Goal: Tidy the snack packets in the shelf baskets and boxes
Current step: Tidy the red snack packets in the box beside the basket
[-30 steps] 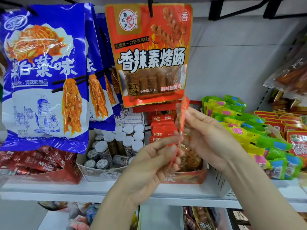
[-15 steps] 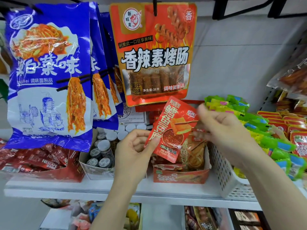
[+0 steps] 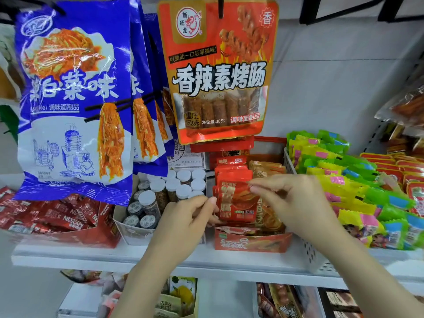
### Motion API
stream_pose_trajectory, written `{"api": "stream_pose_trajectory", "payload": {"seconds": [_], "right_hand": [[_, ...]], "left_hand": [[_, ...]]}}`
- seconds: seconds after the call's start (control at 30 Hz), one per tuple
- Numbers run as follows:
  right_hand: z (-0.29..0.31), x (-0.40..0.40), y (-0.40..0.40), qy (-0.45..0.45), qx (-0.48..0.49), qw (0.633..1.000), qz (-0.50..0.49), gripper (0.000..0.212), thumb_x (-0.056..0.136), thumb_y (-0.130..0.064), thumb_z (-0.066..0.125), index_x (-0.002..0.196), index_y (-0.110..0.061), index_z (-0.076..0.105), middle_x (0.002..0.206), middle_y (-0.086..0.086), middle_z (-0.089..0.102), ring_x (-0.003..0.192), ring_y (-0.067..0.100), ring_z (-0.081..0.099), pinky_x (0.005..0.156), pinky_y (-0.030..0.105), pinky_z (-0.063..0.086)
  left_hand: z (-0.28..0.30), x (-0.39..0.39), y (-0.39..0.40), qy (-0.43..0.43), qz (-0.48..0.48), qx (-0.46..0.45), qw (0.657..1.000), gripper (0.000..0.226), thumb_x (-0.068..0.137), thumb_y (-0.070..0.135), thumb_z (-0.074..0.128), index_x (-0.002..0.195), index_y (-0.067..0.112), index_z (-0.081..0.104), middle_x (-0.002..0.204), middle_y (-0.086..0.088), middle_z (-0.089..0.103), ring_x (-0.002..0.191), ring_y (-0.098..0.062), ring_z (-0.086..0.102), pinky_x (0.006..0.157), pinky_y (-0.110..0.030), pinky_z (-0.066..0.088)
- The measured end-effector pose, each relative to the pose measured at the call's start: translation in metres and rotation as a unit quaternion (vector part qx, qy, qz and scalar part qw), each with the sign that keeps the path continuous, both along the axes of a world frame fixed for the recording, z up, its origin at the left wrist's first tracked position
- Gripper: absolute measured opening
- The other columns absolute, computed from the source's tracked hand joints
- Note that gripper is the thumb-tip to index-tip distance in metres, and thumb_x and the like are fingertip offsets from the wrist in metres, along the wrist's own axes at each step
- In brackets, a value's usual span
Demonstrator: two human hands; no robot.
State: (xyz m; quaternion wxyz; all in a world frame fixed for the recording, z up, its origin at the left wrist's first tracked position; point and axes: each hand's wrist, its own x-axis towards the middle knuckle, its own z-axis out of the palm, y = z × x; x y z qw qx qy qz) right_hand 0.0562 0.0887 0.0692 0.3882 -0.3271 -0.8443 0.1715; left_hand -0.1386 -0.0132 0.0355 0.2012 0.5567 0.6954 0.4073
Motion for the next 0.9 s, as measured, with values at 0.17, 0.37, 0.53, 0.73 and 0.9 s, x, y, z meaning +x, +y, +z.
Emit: {"api": "stream_pose_trajectory", "payload": {"seconds": [0.17,0.37,0.53,0.73,0.9], "right_hand": [[-0.014,-0.004,-0.003,-0.169,-0.068,0.981,0.07,0.019,0.088,-0.02,0.071,0.105,-0.028,0.076,0.106,-0.015,0.073,0.095,-0.008,0.061,0.085,-0.002,0.037],[-0.008,0.009,0.007,-0.209,-0.182,0.956,0.1,0.051,0.089,0.003,0.046,0.11,-0.035,0.073,0.1,-0.022,0.072,0.095,-0.014,0.063,0.08,0.005,0.049],[-0.012,-0.005,0.011,-0.088,-0.052,0.993,-0.054,0.026,0.086,-0.016,0.072,0.109,-0.026,0.074,0.095,-0.008,0.071,0.08,0.002,0.066,0.079,0.016,0.052],[-0.022,-0.018,0.013,-0.072,-0.073,0.993,-0.051,0.02,0.074,-0.033,0.083,0.091,-0.026,0.075,0.076,-0.016,0.064,0.072,-0.001,0.059,0.071,0.013,0.049],[-0.021,-0.022,0.016,-0.029,-0.081,0.996,-0.037,0.006,0.079,-0.028,0.079,0.08,-0.028,0.072,0.076,-0.015,0.066,0.07,-0.002,0.06,0.067,0.009,0.045]], "left_hand": [[-0.002,-0.001,0.001,0.028,0.021,0.025,0.999,0.019,0.096,0.034,0.057,0.081,0.026,0.065,0.069,0.016,0.07,0.062,0.002,0.062,0.056,-0.01,0.042],[-0.001,0.0,0.003,0.036,-0.054,0.018,0.998,0.026,0.095,0.042,0.054,0.089,0.024,0.072,0.079,0.01,0.069,0.076,-0.013,0.063,0.072,-0.038,0.053],[-0.005,0.0,0.002,0.027,-0.059,0.019,0.998,0.051,0.088,0.061,0.044,0.071,0.019,0.068,0.049,0.005,0.045,0.048,-0.007,0.039,0.053,-0.027,0.032],[-0.002,0.0,0.002,-0.032,-0.05,0.018,0.998,0.04,0.088,0.055,0.046,0.092,0.028,0.074,0.085,0.022,0.073,0.081,0.006,0.066,0.071,-0.016,0.052],[0.0,-0.002,0.003,-0.027,-0.04,0.031,0.998,0.029,0.095,0.043,0.049,0.093,0.026,0.072,0.083,0.02,0.073,0.068,0.009,0.062,0.06,-0.008,0.043]]}}
